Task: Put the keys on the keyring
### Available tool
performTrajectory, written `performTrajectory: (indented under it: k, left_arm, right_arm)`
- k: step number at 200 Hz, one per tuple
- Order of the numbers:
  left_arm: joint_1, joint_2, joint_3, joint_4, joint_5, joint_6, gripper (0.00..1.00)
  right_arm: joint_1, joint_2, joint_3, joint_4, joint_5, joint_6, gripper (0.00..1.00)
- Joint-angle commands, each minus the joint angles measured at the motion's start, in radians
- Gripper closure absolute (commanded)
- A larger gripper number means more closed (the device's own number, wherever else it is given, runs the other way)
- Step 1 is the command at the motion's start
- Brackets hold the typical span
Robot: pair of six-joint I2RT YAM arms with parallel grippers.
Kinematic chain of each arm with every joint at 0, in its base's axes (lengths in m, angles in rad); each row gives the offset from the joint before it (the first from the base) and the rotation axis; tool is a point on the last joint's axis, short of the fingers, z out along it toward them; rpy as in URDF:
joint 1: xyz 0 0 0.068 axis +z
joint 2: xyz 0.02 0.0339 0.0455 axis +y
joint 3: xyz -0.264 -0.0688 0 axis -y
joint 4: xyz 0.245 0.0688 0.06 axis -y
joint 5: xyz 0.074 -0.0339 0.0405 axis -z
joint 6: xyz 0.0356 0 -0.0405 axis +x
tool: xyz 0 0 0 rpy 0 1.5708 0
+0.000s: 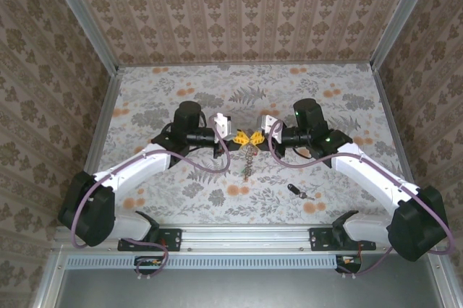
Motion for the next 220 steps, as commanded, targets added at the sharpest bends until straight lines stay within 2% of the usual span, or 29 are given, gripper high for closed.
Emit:
performTrajectory:
  k: [1, 17, 41, 86, 137, 169, 220]
  left_arm:
    - [-0.014, -0.021, 0.005, 0.021, 0.065, 0.006, 1.00]
    - [-0.015, -0.029, 0.020, -0.082, 0.001, 0.067, 1.00]
    - [-0.021, -0.040, 0.029, -0.161, -0.119, 0.118, 0.85]
    - [-0.041, -0.041, 0.066, -0.225, -0.224, 0.164, 0.81]
    - [-0.072, -0.018, 0.100, -0.238, -0.221, 0.186, 0.80]
    - [-0.080, -0.005, 0.115, -0.269, -0.231, 0.201, 0.90]
    - [-0.083, 0.008, 0.135, -0.316, -0.239, 0.220, 0.86]
  right_arm:
    - [-0.003, 0.016, 0.004, 0.025, 0.009, 0.004, 1.00]
    - [0.001, 0.013, 0.020, -0.015, 0.031, -0.009, 1.00]
    - [0.014, 0.011, 0.046, -0.078, 0.076, -0.030, 1.00]
    - [0.044, 0.015, 0.074, -0.140, 0.140, -0.044, 1.00]
    - [0.064, 0.022, 0.089, -0.162, 0.176, -0.045, 1.00]
    - [0.070, 0.015, 0.094, -0.172, 0.179, -0.049, 1.00]
    - [0.072, 0.006, 0.090, -0.170, 0.176, -0.051, 1.00]
